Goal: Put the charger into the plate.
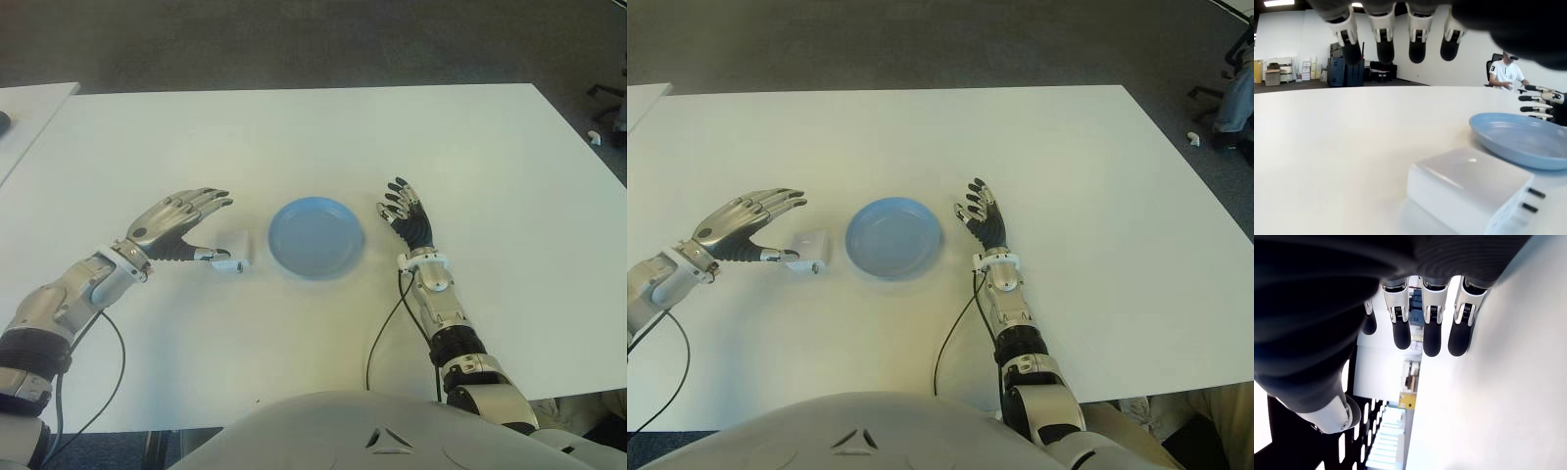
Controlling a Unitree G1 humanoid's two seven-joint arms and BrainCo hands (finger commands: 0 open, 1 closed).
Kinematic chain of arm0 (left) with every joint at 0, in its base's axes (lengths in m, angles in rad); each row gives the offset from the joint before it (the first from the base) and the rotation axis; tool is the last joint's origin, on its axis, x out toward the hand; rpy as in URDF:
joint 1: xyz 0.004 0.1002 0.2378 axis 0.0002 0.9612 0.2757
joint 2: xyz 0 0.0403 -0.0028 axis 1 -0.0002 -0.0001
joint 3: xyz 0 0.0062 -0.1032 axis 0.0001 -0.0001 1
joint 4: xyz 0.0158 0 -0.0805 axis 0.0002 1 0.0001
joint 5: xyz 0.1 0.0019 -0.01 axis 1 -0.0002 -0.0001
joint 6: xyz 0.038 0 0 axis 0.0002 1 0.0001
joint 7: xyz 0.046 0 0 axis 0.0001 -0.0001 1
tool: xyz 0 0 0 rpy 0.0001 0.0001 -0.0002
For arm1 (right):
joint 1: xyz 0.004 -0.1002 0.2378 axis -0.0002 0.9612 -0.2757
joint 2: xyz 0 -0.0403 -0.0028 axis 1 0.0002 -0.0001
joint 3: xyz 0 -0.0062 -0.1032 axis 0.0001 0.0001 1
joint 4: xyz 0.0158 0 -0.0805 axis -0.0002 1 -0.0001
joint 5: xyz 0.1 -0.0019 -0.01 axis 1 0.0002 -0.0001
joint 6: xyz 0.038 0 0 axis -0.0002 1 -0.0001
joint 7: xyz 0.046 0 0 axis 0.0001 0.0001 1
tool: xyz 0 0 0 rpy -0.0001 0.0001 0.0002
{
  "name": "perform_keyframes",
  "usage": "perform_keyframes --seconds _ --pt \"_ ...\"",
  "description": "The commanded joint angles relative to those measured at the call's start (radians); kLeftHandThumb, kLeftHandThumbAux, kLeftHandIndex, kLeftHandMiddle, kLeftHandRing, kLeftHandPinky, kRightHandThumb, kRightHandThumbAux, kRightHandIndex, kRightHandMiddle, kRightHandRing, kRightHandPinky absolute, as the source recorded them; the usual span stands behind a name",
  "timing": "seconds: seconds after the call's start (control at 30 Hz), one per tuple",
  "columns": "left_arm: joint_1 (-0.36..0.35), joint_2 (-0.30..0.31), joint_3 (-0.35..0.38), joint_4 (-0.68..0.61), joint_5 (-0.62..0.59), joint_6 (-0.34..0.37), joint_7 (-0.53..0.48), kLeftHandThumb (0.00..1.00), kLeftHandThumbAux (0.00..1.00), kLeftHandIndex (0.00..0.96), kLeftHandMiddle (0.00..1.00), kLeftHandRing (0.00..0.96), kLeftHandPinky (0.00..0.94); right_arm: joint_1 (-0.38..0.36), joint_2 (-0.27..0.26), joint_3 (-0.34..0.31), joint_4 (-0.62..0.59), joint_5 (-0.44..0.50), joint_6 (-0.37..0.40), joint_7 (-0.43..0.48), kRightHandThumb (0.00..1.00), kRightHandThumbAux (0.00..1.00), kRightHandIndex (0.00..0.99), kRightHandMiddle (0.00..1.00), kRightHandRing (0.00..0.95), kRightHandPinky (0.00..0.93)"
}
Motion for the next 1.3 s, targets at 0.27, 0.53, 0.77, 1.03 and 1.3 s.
perform_keyframes --seconds 0.27,0.53,0.77,1.03,1.3 --pt "-0.017 -0.025 -0.055 0.097 0.104 -0.006 0.069 0.346 0.165 0.000 0.000 0.000 0.063 0.015 -0.001 0.002 0.029 0.000 0.053 0.002 0.529 0.712 0.029 0.160 0.173 0.209" --pt "-0.072 -0.073 -0.119 0.183 0.150 0.007 0.096 0.352 0.163 0.000 0.000 0.000 0.050 0.011 0.001 0.001 0.029 0.000 0.058 -0.002 0.526 0.715 0.030 0.160 0.175 0.220" --pt "-0.124 -0.097 -0.164 0.258 0.171 0.011 0.112 0.357 0.168 0.000 0.000 0.000 0.066 0.006 0.003 0.001 0.034 -0.001 0.052 -0.007 0.535 0.715 0.034 0.166 0.178 0.219" --pt "-0.201 -0.122 -0.229 0.358 0.204 0.009 0.146 0.362 0.176 0.000 0.000 0.000 0.070 0.003 0.007 0.001 0.036 0.004 0.044 -0.006 0.548 0.716 0.039 0.172 0.184 0.233" --pt "-0.269 -0.155 -0.294 0.444 0.233 0.022 0.179 0.357 0.178 0.000 0.000 0.000 0.070 0.005 0.006 0.003 0.036 0.002 0.030 -0.005 0.544 0.717 0.037 0.170 0.180 0.214"
